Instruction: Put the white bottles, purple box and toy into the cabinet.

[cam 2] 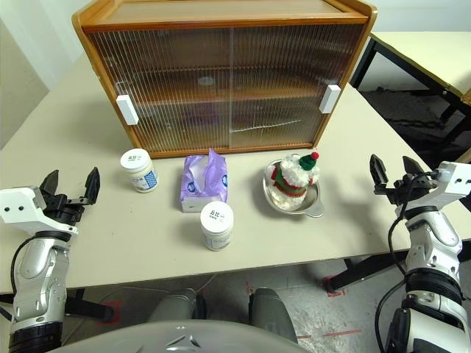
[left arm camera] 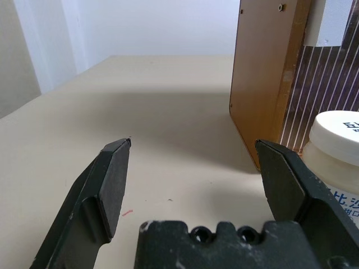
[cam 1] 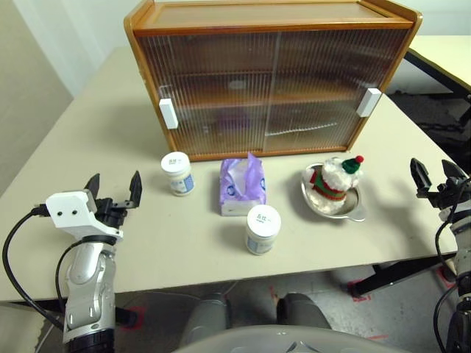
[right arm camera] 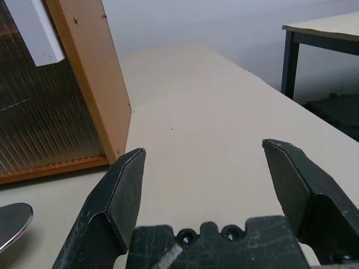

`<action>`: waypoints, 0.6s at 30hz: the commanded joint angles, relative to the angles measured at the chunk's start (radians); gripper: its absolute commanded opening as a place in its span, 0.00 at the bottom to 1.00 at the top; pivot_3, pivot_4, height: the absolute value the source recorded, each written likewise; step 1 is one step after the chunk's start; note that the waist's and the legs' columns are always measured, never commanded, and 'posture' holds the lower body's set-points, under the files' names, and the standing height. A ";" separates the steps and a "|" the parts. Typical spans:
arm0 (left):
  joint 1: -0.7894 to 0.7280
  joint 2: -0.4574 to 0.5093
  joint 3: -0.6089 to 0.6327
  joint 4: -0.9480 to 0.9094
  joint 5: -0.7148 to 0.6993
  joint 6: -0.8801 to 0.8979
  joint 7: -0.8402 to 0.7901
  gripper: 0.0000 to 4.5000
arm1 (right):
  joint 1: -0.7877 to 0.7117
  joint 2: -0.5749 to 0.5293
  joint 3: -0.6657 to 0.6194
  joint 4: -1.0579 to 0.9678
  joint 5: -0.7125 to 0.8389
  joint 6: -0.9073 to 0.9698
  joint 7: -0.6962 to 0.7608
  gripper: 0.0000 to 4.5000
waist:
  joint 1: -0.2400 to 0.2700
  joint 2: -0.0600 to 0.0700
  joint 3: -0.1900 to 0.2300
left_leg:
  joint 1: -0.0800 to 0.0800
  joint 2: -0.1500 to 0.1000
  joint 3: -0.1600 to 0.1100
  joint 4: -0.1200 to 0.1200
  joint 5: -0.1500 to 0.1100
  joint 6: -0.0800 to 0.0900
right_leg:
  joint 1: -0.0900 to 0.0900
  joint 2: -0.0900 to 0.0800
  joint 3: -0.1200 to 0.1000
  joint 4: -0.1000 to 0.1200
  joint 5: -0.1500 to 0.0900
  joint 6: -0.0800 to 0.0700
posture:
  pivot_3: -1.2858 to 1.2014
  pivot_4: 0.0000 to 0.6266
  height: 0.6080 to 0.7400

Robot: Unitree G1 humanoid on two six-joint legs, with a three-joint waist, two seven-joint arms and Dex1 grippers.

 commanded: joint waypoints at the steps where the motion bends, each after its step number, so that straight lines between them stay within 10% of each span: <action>1: -0.012 0.006 0.002 0.016 0.001 0.002 0.003 1.00 | -0.016 0.004 0.003 -0.055 0.019 0.004 0.005 1.00 | 0.000 0.000 0.000 | 0.000 0.000 0.000 0.000 0.000 0.000 | 0.000 0.000 0.000 0.000 0.000 0.000 | 0.53 0.00 1.00; 18: -0.140 0.094 0.034 0.126 -0.019 0.011 -0.033 1.00 | -0.025 -0.052 0.061 -0.751 0.369 0.499 0.159 1.00 | 0.000 0.000 -0.001 | -0.001 0.006 0.000 0.000 -0.001 -0.001 | -0.006 -0.001 -0.004 -0.003 0.010 0.007 | 0.51 0.00 1.00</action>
